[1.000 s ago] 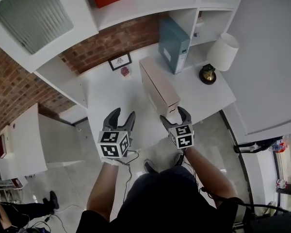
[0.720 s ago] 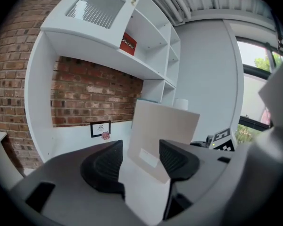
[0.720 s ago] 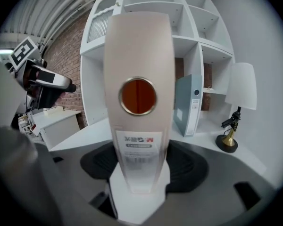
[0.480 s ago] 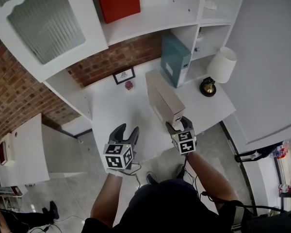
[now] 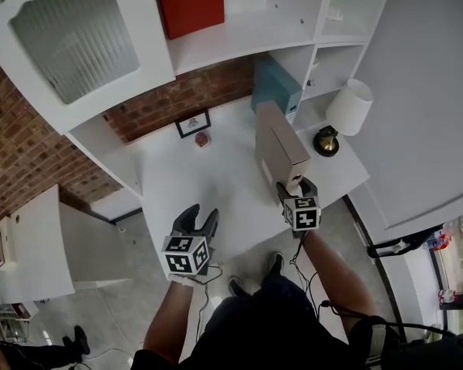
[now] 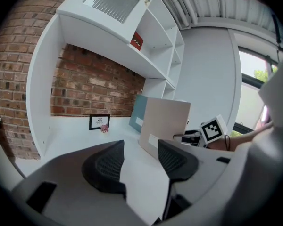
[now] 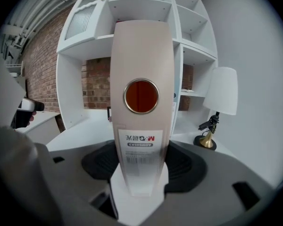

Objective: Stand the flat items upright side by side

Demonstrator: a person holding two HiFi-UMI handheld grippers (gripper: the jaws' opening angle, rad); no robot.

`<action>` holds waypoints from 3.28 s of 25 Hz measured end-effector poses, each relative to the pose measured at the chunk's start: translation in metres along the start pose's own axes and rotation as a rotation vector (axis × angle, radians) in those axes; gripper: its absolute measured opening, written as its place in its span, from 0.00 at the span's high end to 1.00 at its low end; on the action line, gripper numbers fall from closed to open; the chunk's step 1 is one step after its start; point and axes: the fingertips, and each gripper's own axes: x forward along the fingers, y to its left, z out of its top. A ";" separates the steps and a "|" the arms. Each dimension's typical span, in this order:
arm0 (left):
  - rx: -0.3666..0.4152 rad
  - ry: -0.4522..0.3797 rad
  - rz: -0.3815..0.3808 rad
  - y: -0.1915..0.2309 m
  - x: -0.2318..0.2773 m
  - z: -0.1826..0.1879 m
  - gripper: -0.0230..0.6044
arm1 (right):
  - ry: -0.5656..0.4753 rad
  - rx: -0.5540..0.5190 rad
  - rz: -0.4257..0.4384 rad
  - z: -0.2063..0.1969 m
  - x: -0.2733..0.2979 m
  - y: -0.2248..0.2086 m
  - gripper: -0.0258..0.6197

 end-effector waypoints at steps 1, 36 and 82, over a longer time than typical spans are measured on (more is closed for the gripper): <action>-0.001 -0.005 -0.004 0.000 0.001 0.001 0.61 | -0.001 0.008 -0.005 0.000 0.003 -0.004 0.52; -0.047 0.090 0.193 0.045 0.108 0.025 0.62 | -0.041 -0.017 0.049 0.087 0.198 -0.072 0.51; -0.103 0.166 0.192 0.035 0.137 -0.018 0.62 | -0.069 0.067 0.125 0.069 0.223 -0.049 0.61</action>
